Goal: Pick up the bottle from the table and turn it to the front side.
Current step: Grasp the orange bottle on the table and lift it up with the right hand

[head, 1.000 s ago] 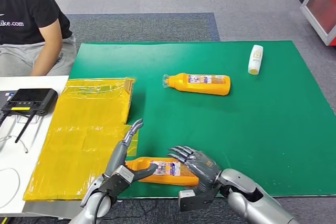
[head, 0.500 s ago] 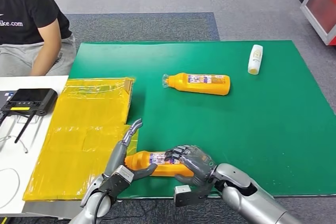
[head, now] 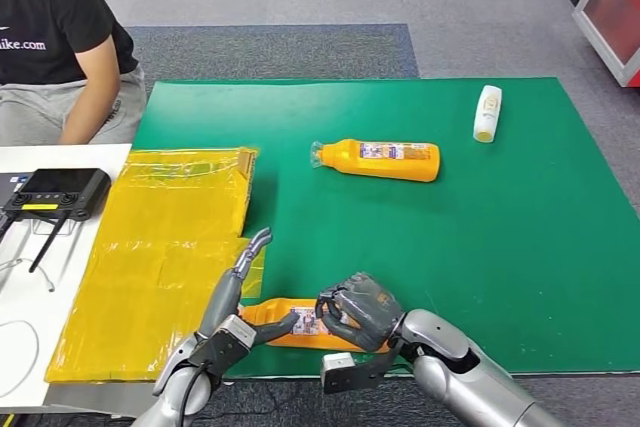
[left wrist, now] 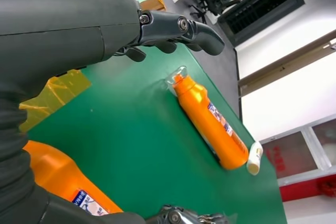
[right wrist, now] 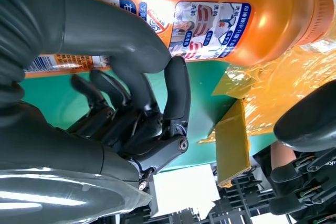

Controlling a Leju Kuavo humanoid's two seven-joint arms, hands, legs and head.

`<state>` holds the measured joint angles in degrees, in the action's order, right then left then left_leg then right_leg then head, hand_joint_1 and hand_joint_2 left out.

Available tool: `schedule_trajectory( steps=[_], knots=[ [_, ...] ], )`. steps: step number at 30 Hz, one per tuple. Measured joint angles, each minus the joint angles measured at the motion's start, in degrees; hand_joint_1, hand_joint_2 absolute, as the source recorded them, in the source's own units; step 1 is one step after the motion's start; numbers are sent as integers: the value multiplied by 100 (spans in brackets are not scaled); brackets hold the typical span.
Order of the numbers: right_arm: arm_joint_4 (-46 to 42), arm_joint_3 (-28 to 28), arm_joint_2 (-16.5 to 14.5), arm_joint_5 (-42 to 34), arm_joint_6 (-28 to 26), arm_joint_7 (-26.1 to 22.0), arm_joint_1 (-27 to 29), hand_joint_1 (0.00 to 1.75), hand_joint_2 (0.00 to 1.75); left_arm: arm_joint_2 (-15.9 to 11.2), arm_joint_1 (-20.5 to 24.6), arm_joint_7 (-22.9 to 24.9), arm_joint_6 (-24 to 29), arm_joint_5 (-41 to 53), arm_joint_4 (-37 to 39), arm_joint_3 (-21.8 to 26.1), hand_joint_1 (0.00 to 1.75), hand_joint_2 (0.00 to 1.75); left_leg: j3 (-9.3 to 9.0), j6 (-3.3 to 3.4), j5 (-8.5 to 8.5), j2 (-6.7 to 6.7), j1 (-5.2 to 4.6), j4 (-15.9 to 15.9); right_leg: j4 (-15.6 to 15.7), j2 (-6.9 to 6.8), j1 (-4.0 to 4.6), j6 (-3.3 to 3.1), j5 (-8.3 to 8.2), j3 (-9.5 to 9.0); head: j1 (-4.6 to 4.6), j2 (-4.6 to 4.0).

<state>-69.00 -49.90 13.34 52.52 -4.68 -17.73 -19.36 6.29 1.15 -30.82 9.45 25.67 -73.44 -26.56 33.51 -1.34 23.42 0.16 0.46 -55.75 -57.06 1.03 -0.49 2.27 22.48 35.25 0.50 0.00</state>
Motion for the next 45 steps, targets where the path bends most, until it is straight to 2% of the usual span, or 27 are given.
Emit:
schedule_trajectory(
  steps=[4,6,7,31,35,39,42,45],
  knots=[
    [0,0,-4,44,-51,17,31,35,175,0,-20,11,-5,12,0,0,0,175,-1,0,0,0,0,0,0,0,-1,2,2,0,-1,0],
    [-1,1,-6,74,-84,28,45,8,175,0,-28,15,-7,14,0,0,0,175,-2,0,0,0,0,0,0,0,-1,3,2,0,0,0],
    [-2,1,-8,92,-102,30,51,2,175,0,-29,15,-8,15,0,0,0,175,-2,0,0,0,0,0,0,1,-1,3,2,-1,0,0],
    [-217,48,-88,624,-395,175,228,0,175,62,-90,15,-101,32,0,13,0,175,10,9,-7,-7,-3,0,0,-7,-2,11,-1,5,1,0],
    [-244,48,-88,638,-233,261,228,0,175,83,-94,15,-114,32,0,16,0,175,11,9,-7,-7,-3,0,0,-7,-2,11,-1,5,0,0],
    [-240,40,-74,546,178,471,189,0,175,93,-109,15,-91,31,0,31,0,175,11,9,-7,-7,-3,0,0,-7,-3,11,-1,6,-1,0],
    [-206,17,-9,369,563,604,69,0,175,93,-118,8,-20,24,0,67,0,175,9,9,-7,-7,-3,0,0,-6,-3,11,-1,6,-1,0],
    [-125,-20,98,214,689,666,-65,0,175,87,-125,-6,52,13,0,104,0,175,8,11,-8,-12,-4,0,1,-15,-3,14,1,2,0,0]
  ],
)
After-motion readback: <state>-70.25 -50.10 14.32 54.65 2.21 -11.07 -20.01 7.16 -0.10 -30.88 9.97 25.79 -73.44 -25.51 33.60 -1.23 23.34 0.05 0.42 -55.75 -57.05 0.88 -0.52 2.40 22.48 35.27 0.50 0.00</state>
